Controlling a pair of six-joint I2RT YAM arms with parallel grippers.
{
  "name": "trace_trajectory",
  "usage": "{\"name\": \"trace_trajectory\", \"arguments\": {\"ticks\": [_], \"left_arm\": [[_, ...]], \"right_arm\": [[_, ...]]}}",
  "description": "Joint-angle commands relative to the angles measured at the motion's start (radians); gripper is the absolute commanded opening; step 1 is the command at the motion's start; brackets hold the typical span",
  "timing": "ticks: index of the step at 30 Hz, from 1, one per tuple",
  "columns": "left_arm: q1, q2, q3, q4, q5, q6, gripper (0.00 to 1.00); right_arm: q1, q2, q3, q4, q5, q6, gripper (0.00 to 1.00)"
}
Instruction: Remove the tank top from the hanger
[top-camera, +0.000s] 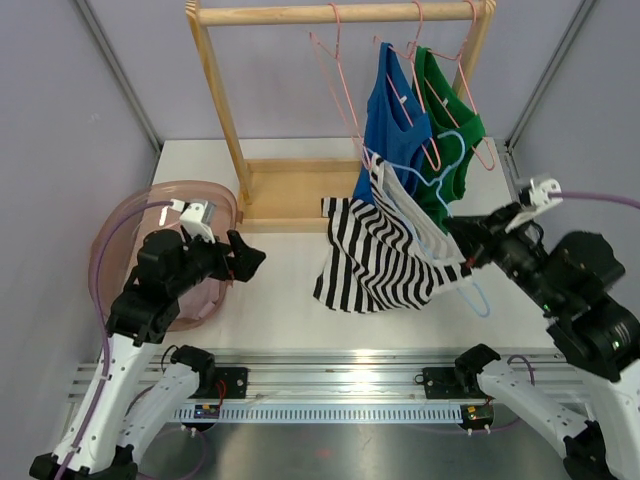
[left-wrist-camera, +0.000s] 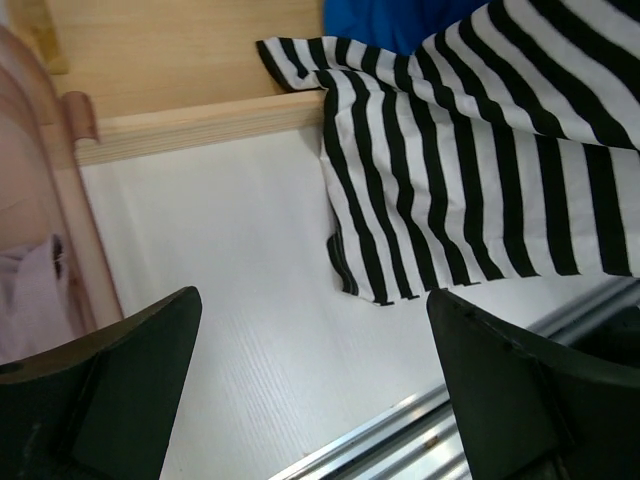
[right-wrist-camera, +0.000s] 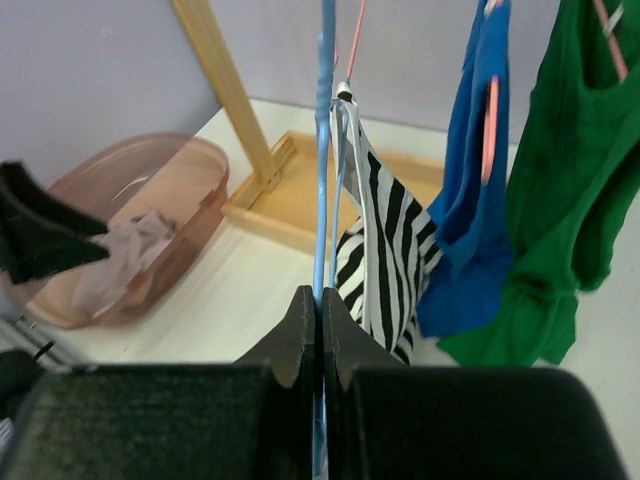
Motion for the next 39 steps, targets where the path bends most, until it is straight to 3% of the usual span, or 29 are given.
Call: {"name": "trace_trajectory", "arguments": {"ticks": [1,6,9,16,19,21,23,26,27,28,29,33,39], "left_arm": [[-0.100,-0.010,0.020,0.075,0.012,-0.028,0.99],[-0.298,0.021,0.055,0.109,-0.132,-0.109,0.99],[-0.473,0.044,0.054,0.181,-0.246,-0.146,0.99],[-0.950,0.203,0.096,0.330,-0.673,-0.076,0.99],[-1.055,0.309,0.152,0.341,-0.848,-0.036,0.98],[-1.066,0.358,0.181,0.324,-0.901,-0.036,0.95],[-1.067,0.412,0.210,0.312,-0.926,-0.036,0.84],[-1.067,0.445,0.213,0.325,-0.946,-0.040,0.81],[-1.069,0.449,0.207,0.330,-0.946,-0.037,0.74],[-1.067,0.454,0.201,0.336,-0.943,-0.036,0.68],[-1.069,0.457,0.195,0.345,-0.943,-0.036,0.53],[-1.069,0.460,0.192,0.336,-0.959,-0.046,0.21],[-1.066,0.429,0.187,0.280,-1.057,-0.074,0.05]], "right_arm": [[-0.003,-0.139,-0.096,-0.063,-0.124,0.084,0.00],[-0.003,-0.265,-0.179,-0.169,-0.306,0.113,0.00],[-0.003,-0.334,-0.230,-0.177,-0.441,0.133,0.00],[-0.003,-0.396,-0.279,-0.174,-0.491,0.184,0.00],[-0.002,-0.384,-0.276,-0.189,-0.548,0.170,0.00],[-0.003,-0.384,-0.271,-0.193,-0.557,0.165,0.00],[-0.003,-0.388,-0.268,-0.186,-0.551,0.162,0.00],[-0.003,-0.396,-0.259,-0.182,-0.545,0.157,0.00],[-0.003,-0.397,-0.256,-0.180,-0.545,0.157,0.00],[-0.003,-0.397,-0.253,-0.176,-0.548,0.157,0.00],[-0.003,-0.397,-0.250,-0.176,-0.541,0.157,0.00],[-0.003,-0.400,-0.239,-0.179,-0.492,0.150,0.00],[-0.003,-0.393,-0.254,-0.179,-0.455,0.145,0.00]]}}
